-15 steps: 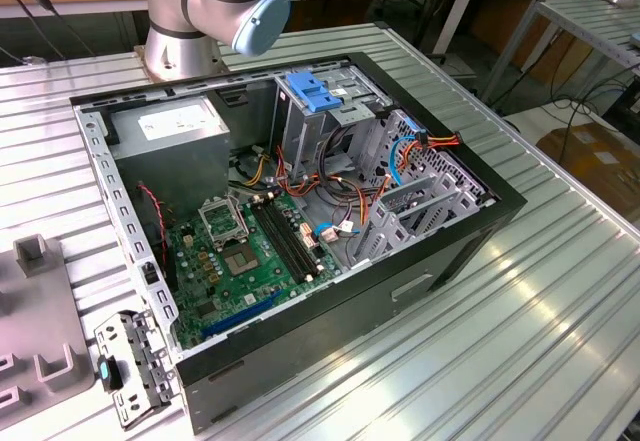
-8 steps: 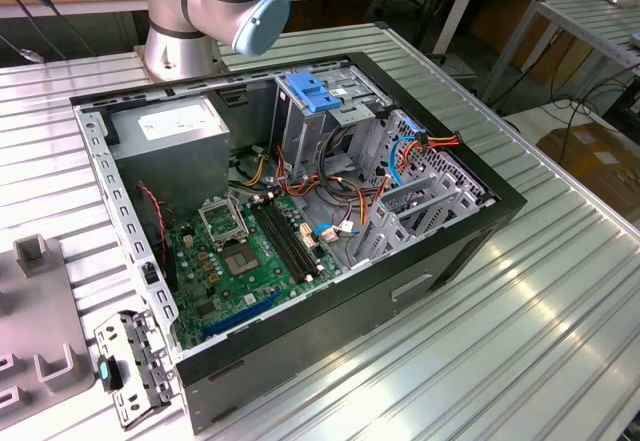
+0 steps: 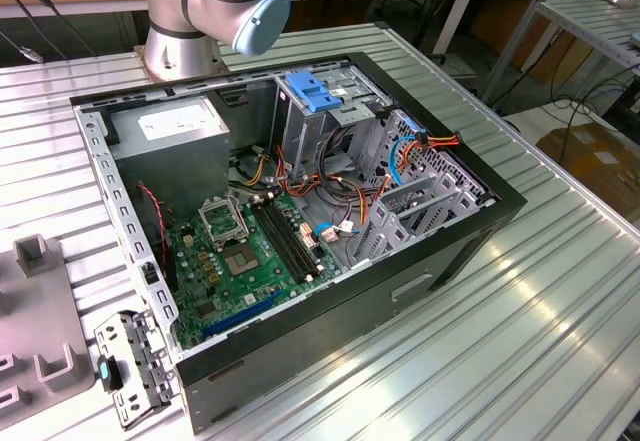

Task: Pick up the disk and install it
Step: 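Pick up the disk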

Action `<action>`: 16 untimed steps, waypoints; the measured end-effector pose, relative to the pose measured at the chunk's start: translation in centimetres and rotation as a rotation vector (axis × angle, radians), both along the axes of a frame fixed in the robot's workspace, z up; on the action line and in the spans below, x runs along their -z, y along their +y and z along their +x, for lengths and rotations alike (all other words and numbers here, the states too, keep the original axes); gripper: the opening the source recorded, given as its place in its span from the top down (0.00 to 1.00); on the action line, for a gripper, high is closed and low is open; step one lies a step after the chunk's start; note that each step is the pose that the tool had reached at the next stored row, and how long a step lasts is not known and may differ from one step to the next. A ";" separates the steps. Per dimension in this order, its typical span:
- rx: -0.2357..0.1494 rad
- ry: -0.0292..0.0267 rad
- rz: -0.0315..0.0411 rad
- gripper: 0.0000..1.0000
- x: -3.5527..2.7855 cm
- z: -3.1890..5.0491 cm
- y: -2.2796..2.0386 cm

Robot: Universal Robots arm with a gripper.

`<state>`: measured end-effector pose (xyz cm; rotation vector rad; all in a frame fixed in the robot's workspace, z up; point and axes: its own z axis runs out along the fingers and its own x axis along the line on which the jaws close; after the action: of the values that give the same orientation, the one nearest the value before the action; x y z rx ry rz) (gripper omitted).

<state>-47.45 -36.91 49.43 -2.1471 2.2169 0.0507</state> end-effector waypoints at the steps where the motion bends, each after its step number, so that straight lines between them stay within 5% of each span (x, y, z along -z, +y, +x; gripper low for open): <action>1: 0.000 0.0001 0.0000 0.63 -0.01 0.31 0.00; 16: 0.000 0.0002 0.0000 0.63 0.00 2.95 0.00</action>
<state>-44.50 -36.91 49.42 -2.1471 2.2170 0.0509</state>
